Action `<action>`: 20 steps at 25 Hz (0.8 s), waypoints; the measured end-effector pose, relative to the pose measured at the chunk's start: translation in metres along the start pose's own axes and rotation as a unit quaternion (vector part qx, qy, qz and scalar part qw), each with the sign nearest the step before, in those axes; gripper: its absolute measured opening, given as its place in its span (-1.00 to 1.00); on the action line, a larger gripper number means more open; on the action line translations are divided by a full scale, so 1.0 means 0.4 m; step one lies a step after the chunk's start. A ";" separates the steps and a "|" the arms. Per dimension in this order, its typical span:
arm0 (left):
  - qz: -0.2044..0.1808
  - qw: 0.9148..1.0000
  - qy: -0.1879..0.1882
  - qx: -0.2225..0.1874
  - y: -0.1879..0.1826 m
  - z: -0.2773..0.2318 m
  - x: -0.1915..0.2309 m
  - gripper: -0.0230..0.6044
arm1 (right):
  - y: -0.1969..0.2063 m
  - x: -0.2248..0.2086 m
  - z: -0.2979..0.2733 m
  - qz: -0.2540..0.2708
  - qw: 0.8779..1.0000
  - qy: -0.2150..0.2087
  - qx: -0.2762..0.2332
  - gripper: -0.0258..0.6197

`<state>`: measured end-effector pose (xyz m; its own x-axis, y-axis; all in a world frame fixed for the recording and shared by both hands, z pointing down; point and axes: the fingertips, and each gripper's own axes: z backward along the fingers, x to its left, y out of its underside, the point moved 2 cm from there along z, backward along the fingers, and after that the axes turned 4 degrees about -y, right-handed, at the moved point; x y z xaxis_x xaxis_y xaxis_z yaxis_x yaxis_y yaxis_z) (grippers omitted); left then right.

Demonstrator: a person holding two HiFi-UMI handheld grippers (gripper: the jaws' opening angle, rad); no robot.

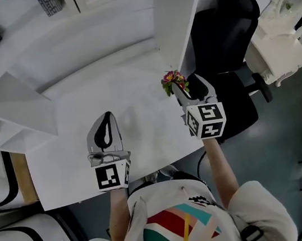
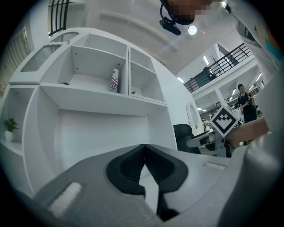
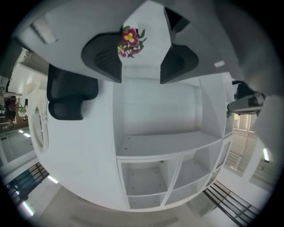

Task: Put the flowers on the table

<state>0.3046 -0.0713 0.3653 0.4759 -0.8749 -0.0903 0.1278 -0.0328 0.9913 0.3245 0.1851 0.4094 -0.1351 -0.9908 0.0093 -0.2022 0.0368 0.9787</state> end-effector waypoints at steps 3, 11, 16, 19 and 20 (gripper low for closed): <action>-0.003 1.000 -0.004 -0.009 -0.016 0.010 0.013 -0.91 | -0.074 0.046 0.027 0.006 0.999 -0.008 -0.048 -0.26; -0.012 0.999 -0.023 -0.043 -0.082 0.043 0.055 -0.91 | -0.167 0.193 0.081 0.037 0.990 -0.045 -0.125 -0.81; -0.015 0.998 -0.029 -0.055 -0.110 0.059 0.065 -0.91 | -0.174 0.275 0.105 0.053 0.985 -0.073 -0.145 -0.92; -0.015 0.998 -0.027 -0.059 -0.117 0.063 0.061 -0.91 | -0.158 0.301 0.118 0.048 0.985 -0.085 -0.140 -0.92; -0.014 0.998 -0.026 -0.060 -0.118 0.064 0.060 -0.91 | -0.154 0.308 0.121 0.047 0.985 -0.092 -0.139 -0.92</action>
<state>0.2876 -0.1033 0.3187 0.4250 -0.8987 -0.1085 0.2448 -0.0013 0.9696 0.2732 0.0669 0.3403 -0.3190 -0.9434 0.0909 0.0890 0.0656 0.9939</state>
